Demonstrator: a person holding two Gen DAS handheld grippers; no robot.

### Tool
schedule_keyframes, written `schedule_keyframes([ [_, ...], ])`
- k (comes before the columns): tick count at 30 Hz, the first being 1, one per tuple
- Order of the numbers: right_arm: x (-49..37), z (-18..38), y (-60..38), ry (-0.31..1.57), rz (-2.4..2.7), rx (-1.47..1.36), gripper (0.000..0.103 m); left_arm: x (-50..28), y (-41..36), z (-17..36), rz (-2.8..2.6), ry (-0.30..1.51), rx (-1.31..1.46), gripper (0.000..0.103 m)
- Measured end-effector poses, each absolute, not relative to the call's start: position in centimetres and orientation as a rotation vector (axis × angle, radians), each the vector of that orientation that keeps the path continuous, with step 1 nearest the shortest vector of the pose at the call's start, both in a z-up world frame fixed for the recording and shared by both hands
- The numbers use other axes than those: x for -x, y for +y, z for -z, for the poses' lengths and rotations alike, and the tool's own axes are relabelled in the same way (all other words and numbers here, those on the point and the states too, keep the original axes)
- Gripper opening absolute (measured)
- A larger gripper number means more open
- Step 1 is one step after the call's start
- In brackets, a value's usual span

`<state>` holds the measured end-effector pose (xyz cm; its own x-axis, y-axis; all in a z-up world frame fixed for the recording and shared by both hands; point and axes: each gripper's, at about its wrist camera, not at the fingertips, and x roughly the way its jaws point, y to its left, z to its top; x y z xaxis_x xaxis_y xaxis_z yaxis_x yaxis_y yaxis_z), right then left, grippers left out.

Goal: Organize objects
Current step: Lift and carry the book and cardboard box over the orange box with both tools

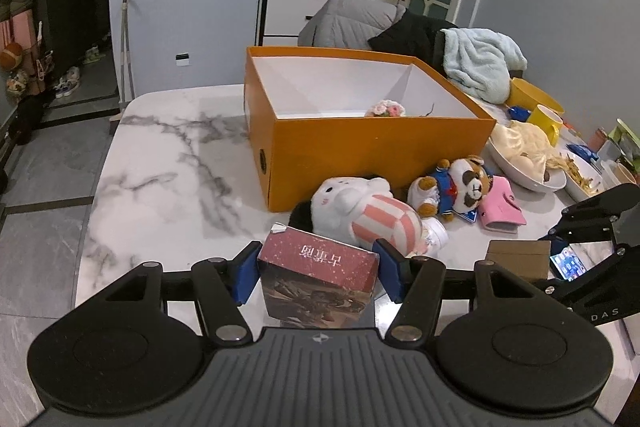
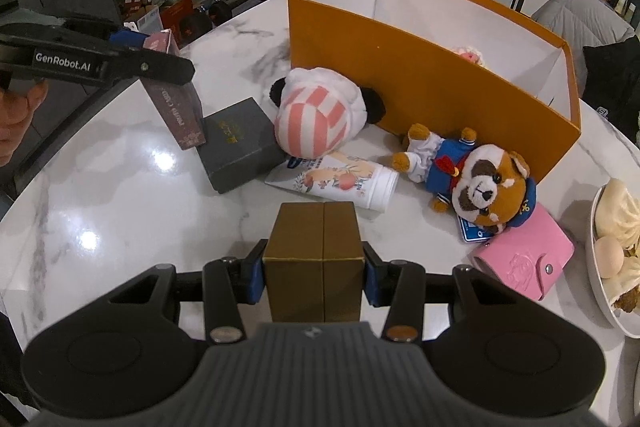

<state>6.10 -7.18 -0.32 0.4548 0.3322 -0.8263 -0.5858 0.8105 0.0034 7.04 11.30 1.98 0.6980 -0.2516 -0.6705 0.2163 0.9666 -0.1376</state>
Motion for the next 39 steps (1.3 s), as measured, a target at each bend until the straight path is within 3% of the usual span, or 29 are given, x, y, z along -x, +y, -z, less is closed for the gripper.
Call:
schedule_keyframes([
  [14,-8.6,-5.5,-8.2,0.813,-0.545,0.227,0.048,-11.6,7.9,-7.2,0.314,0.698,0.053,0.07],
  [24,-16.1,-9.3,-10.1,0.724,-0.435,0.114,0.048,-18.2,5.3,-10.4,0.307,0.63,0.055,0.07],
  [32,-22.6,-9.0,-10.6,0.709,-0.331,0.074,0.048,-22.9,4.5,-9.1,0.249,0.629,0.067,0.07],
  [39,-26.4,-5.4,-11.7,0.759,-0.247,0.076,0.048,-24.9,4.6,-5.9,0.214,0.683,0.057,0.07],
])
